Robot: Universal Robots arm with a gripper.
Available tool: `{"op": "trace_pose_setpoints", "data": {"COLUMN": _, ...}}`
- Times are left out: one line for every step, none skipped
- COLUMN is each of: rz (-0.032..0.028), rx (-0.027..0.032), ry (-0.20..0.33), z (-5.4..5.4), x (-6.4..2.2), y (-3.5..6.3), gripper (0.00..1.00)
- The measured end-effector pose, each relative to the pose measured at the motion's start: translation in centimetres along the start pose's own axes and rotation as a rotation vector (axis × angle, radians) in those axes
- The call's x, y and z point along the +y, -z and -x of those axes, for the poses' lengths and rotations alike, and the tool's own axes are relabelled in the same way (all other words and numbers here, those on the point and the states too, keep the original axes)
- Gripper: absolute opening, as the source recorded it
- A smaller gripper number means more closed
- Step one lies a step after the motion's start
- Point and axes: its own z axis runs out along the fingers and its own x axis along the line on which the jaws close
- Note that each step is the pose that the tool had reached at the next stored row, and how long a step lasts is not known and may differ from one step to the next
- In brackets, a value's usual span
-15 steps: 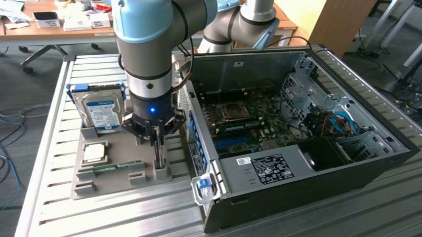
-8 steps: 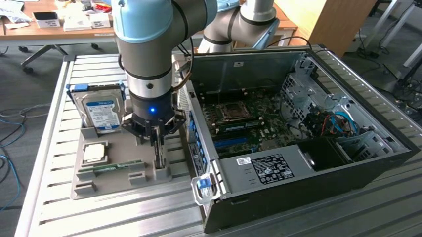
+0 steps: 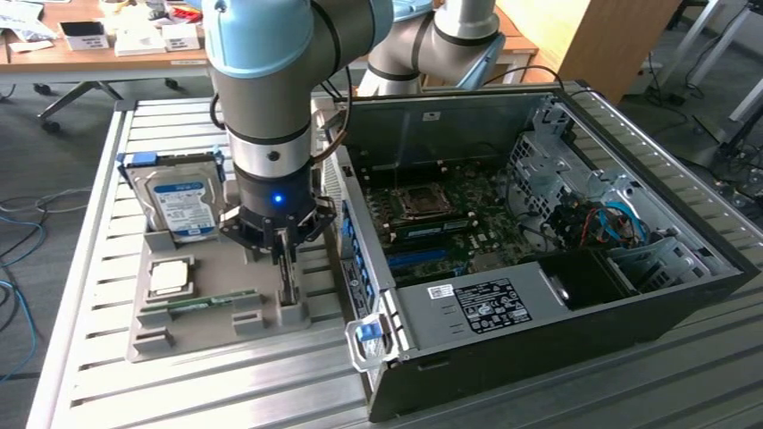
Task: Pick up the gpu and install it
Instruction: 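Pick up the gpu and move the gpu toward the slot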
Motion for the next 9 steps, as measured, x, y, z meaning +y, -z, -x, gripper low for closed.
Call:
{"op": "trace_pose_setpoints", "data": {"rz": 0.0000, "rx": 0.0000, "ry": 0.000, "z": 0.0, "x": 0.00, "y": 0.00, "gripper": 0.27}}
{"op": "trace_pose_setpoints", "data": {"rz": 0.0000, "rx": 0.0000, "ry": 0.000, "z": 0.0, "x": 0.00, "y": 0.00, "gripper": 0.27}}
{"op": "trace_pose_setpoints", "data": {"rz": 0.0001, "rx": 0.0000, "ry": 0.000, "z": 0.0, "x": 0.00, "y": 0.00, "gripper": 0.27}}
{"op": "trace_pose_setpoints", "data": {"rz": 0.0002, "rx": -0.0002, "ry": 0.000, "z": 0.0, "x": 0.01, "y": 0.05, "gripper": 0.27}}
{"op": "trace_pose_setpoints", "data": {"rz": 0.0001, "rx": -0.0001, "ry": 0.000, "z": 0.0, "x": 0.01, "y": 0.20, "gripper": 0.27}}
{"op": "trace_pose_setpoints", "data": {"rz": 0.0000, "rx": 0.0000, "ry": 0.000, "z": 0.0, "x": 0.02, "y": 0.39, "gripper": 0.27}}
{"op": "trace_pose_setpoints", "data": {"rz": 0.0000, "rx": 0.0000, "ry": 0.000, "z": 0.0, "x": 0.03, "y": 0.62, "gripper": 0.27}}
{"op": "trace_pose_setpoints", "data": {"rz": 0.0001, "rx": 0.0000, "ry": 0.000, "z": 0.0, "x": 0.05, "y": 0.85, "gripper": 0.27}}
{"op": "trace_pose_setpoints", "data": {"rz": 0.0000, "rx": 0.0000, "ry": 0.000, "z": 0.0, "x": 0.06, "y": 1.13, "gripper": 0.27}}
